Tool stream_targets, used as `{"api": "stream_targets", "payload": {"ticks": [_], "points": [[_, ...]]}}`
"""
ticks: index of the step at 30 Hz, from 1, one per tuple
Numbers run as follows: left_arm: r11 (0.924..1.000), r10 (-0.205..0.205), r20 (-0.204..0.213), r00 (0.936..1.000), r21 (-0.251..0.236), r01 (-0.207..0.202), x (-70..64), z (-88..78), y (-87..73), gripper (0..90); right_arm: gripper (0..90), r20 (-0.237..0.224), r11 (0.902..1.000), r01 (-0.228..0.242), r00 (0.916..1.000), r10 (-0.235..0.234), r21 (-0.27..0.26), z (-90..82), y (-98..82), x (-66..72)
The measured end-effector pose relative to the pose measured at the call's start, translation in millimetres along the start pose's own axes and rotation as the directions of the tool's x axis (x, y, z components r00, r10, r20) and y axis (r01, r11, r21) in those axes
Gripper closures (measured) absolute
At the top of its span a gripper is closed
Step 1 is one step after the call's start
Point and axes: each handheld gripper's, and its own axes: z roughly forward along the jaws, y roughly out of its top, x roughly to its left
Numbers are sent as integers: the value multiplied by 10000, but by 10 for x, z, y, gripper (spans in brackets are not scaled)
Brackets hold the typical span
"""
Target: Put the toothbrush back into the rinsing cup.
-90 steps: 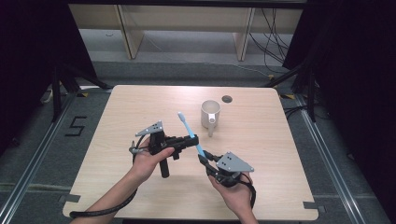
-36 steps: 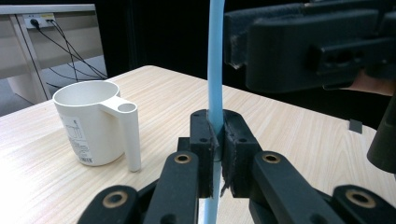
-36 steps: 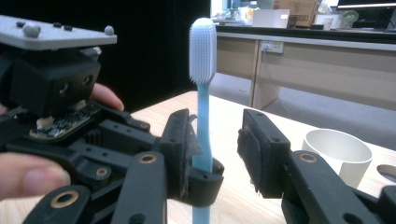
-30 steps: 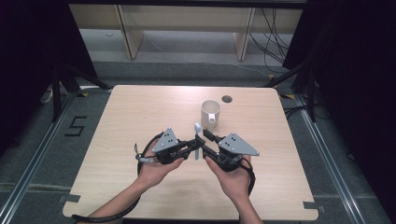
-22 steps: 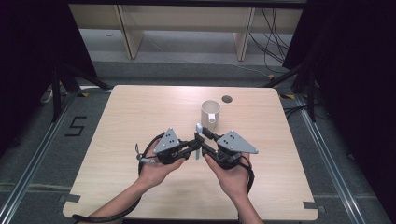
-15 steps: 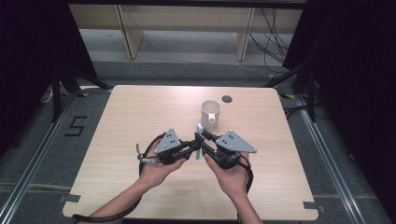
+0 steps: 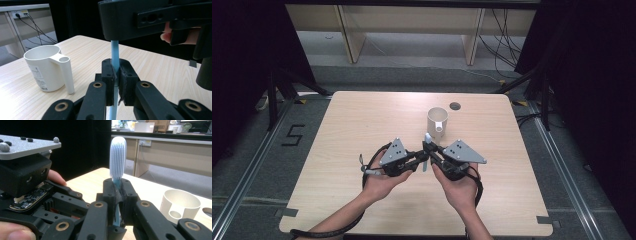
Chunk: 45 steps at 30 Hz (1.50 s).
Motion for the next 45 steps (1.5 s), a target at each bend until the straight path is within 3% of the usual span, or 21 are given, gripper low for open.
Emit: {"api": "stream_targets", "payload": {"ticks": [2,3,6,8,13,17,18,20,26,30,32,35,39,45], "points": [[9999,75,127,9999,-67,-74,2,4,4,787,851,-145,9995,-326,9994,326,-4,-7,5,9],[9999,116,103,9999,-76,-116,0,2,6,740,851,-47,9998,-113,9999,112,-141,-4,13,-11],[9994,317,125,9994,-123,-316,-11,-10,4,616,851,95,9995,-307,9995,307,-2,-28,28,-37],[9990,437,-50,9990,-134,-438,-23,-30,-5,549,851,293,9999,-57,9996,61,-128,-38,38,-91],[9989,478,-264,9985,-7,-479,24,-119,-46,458,851,357,9994,-326,9988,331,-140,-58,50,-172],[9981,594,-565,9966,191,-584,105,-223,-95,429,851,438,9989,-478,9979,478,-12,-71,52,-224],[9978,619,-644,9960,264,-603,132,-250,-112,422,850,479,9996,-232,9986,240,-170,-63,51,-259],[9973,682,-939,9932,339,-653,193,-302,-150,413,850,497,9992,-400,9980,402,-50,-77,56,-288],[9991,282,-1454,9890,360,-232,332,-458,-259,405,850,667,9980,-629,9958,631,-58,-120,64,-375],[9992,162,-1560,9876,379,-104,351,-549,-339,400,850,844,9976,-690,9940,695,-83,-160,64,-412],[9993,121,-1653,9862,370,-61,351,-597,-389,397,850,1010,9987,-488,9936,503,-172,-182,69,-436],[9993,52,-1768,9842,375,15,339,-680,-477,395,850,1080,9973,-723,9915,732,-117,-189,74,-433],[9990,-269,-2021,9790,286,333,314,-808,-611,394,850,1204,9985,-451,9915,487,-321,-184,91,-432],[9981,-580,-2448,9678,68,616,333,-963,-760,393,849,1343,9982,-487,9895,528,-341,-196,133,-454]]}}
